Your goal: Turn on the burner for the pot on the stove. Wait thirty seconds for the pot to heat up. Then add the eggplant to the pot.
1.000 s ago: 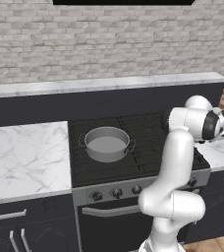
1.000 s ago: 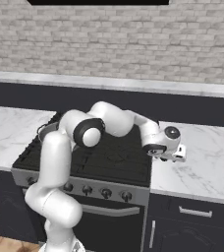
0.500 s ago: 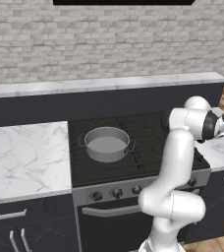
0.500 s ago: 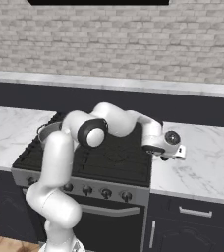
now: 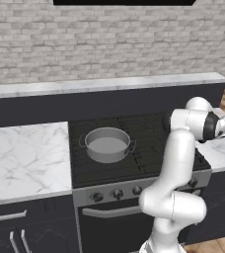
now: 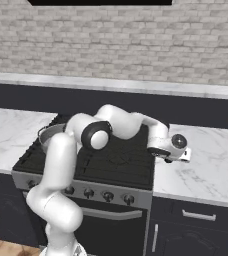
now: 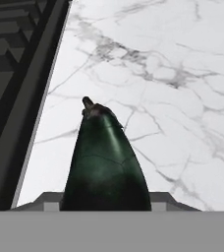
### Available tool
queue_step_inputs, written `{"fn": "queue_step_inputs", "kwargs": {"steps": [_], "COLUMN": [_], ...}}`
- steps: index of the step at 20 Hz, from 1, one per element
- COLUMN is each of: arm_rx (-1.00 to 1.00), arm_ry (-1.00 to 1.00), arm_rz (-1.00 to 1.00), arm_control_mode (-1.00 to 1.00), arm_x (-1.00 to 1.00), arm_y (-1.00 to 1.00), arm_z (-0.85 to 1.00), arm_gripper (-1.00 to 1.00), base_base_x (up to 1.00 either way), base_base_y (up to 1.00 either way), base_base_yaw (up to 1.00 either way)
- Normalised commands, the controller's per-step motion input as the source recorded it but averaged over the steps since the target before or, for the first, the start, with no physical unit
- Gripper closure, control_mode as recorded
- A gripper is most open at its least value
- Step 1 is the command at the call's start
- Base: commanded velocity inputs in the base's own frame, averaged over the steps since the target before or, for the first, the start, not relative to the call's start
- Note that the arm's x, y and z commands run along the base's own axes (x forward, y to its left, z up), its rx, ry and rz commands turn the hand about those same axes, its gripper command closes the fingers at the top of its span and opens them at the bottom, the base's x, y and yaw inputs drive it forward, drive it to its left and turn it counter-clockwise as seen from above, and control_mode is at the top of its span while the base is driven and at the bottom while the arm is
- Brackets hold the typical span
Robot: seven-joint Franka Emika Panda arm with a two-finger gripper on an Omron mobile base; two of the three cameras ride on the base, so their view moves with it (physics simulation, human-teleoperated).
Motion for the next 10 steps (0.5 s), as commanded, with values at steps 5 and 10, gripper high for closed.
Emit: {"fn": "queue_step_inputs", "kwargs": {"steps": [5, 10], "arm_rx": [-0.1, -0.01], "arm_ry": [-0.06, 0.05], "arm_rz": [0.06, 0.26], "arm_control_mode": [-1.0, -1.0], "arm_x": [-0.25, -0.23], "arm_y": [0.2, 0.14], "arm_z": [0.06, 0.88], "arm_gripper": [1.0, 1.0], "base_base_x": [0.0, 0.0], "base_base_y": [0.0, 0.0], "base_base_yaw": [0.0, 0.0]}}
